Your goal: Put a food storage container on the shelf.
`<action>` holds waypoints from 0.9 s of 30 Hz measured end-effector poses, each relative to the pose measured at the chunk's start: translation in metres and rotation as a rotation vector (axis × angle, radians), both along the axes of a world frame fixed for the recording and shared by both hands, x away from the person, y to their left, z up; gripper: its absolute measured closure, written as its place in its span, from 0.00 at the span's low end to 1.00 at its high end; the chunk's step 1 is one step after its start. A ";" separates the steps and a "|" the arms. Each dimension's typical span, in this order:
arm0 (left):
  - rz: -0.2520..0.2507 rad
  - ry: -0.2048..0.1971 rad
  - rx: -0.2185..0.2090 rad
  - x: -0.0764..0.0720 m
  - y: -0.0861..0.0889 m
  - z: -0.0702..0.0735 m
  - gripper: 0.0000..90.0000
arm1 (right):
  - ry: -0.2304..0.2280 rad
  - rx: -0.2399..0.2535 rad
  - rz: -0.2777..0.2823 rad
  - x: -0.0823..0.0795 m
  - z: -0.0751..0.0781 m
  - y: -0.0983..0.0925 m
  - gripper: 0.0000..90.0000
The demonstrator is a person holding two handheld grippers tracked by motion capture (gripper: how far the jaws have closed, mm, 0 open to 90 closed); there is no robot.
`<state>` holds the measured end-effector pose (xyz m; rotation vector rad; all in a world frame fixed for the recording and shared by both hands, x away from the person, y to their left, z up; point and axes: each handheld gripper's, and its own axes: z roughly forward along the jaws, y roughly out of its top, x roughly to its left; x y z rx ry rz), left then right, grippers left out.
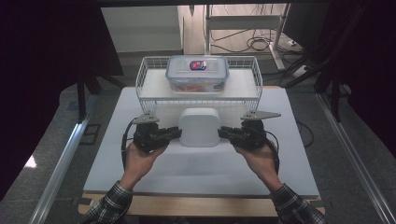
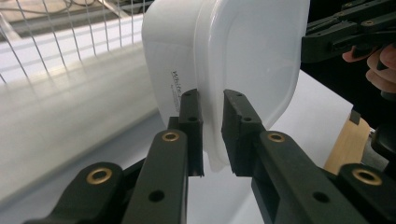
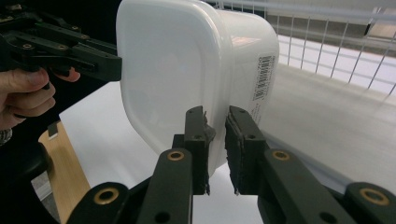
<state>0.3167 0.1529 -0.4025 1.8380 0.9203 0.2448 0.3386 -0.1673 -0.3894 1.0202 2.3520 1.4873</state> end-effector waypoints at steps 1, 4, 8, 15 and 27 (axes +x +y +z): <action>0.001 -0.005 0.001 0.000 0.000 0.003 0.87 | -0.006 0.004 0.002 0.001 0.002 0.000 0.88; 0.007 -0.018 0.000 0.002 0.001 0.009 0.88 | -0.017 0.009 0.003 0.003 0.008 0.001 0.88; 0.012 -0.036 0.003 0.003 0.002 0.019 0.87 | -0.028 0.009 -0.002 0.005 0.016 0.002 0.88; 0.021 -0.066 -0.004 0.006 0.003 0.040 0.87 | -0.058 0.024 -0.001 0.009 0.034 0.003 0.88; 0.038 -0.133 -0.018 0.013 0.007 0.082 0.87 | -0.139 0.039 -0.004 0.015 0.080 0.009 0.88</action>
